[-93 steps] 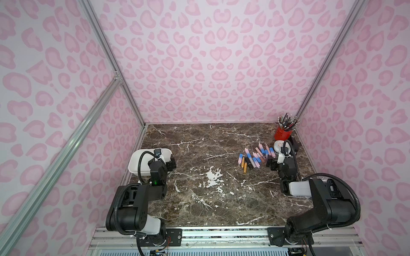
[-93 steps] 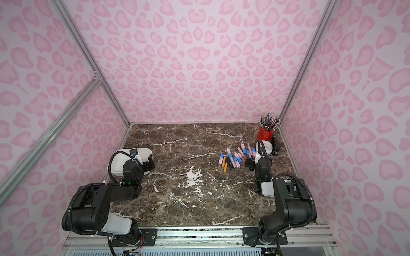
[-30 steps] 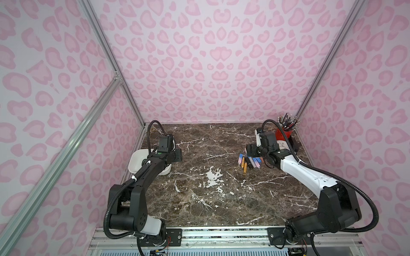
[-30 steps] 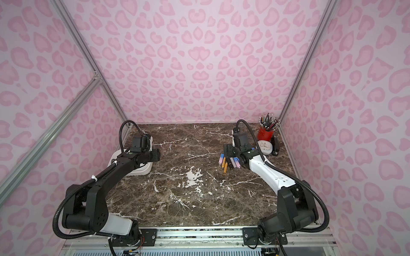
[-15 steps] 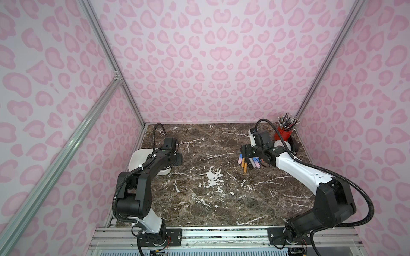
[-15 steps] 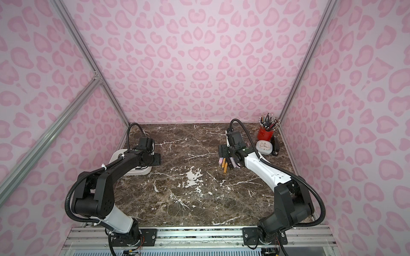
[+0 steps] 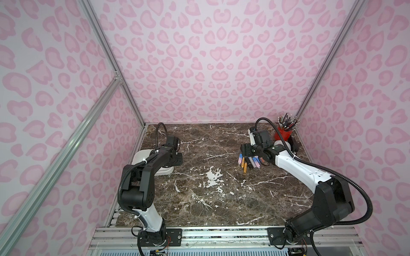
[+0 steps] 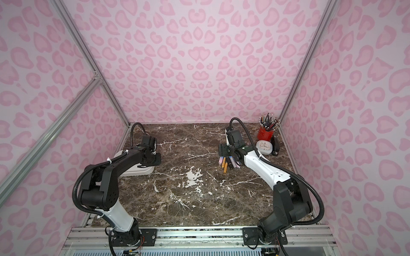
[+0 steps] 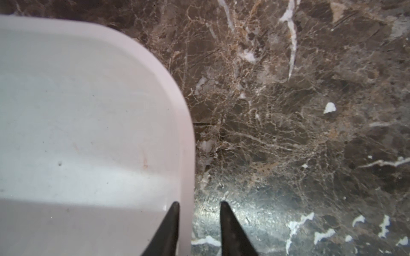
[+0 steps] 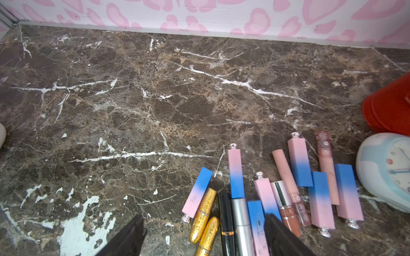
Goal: Put the lipstick into the storage box
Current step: Move the storage box to the center of the board.
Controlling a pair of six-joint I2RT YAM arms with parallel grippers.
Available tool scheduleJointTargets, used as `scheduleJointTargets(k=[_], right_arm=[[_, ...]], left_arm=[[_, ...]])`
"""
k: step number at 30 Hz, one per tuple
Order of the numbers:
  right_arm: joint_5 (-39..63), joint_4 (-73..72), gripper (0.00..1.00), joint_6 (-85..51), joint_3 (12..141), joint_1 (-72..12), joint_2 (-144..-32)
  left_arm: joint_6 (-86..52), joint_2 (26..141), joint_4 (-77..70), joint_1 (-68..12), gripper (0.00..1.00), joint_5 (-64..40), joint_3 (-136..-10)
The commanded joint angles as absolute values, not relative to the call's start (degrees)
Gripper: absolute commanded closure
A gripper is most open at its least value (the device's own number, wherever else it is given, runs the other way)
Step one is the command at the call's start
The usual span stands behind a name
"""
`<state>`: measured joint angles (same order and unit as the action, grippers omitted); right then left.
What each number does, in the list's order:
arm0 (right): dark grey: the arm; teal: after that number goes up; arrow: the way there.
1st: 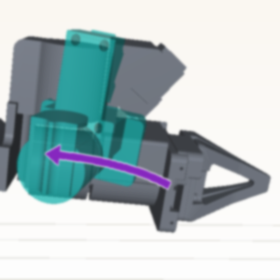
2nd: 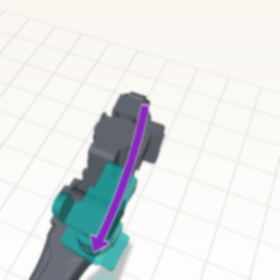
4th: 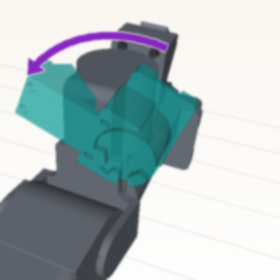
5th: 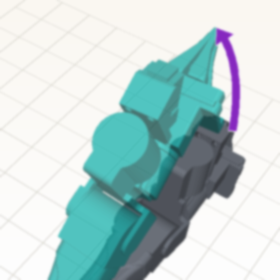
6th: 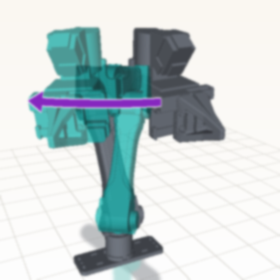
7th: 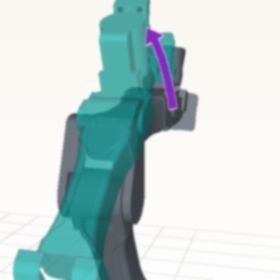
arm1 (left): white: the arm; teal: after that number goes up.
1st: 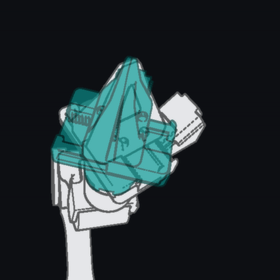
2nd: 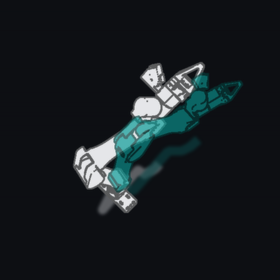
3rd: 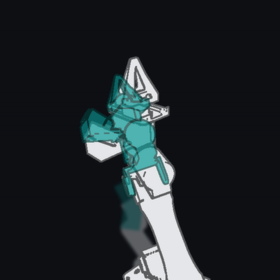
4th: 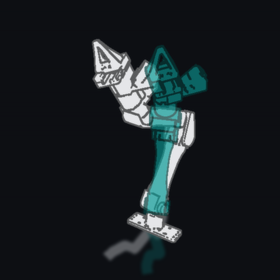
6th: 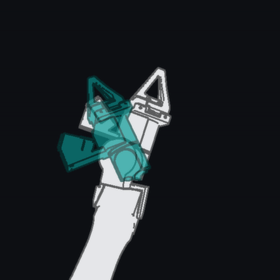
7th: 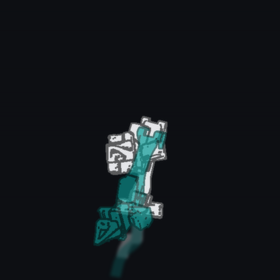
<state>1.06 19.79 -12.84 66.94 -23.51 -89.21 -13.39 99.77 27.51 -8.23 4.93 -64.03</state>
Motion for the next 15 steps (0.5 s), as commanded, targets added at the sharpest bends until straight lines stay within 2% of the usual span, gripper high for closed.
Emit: scheduleJointTargets(k=[1,4,15], right_arm=[[1.1,21.1,0.13,-12.6,67.4,-23.5,-89.8],[0.9,21.3,0.14,-13.0,67.4,-23.4,-89.8],[-0.8,21.9,0.16,-15.8,63.2,-23.5,-86.2]], left_arm=[[-14.1,101.4,29.7,-9.0,0.86,2.9,-66.3],[-14.1,102.1,30.6,-10.4,0.97,2.1,-68.0],[-20.8,107.7,33.7,-18.6,0.97,-2.0,-80.2]])
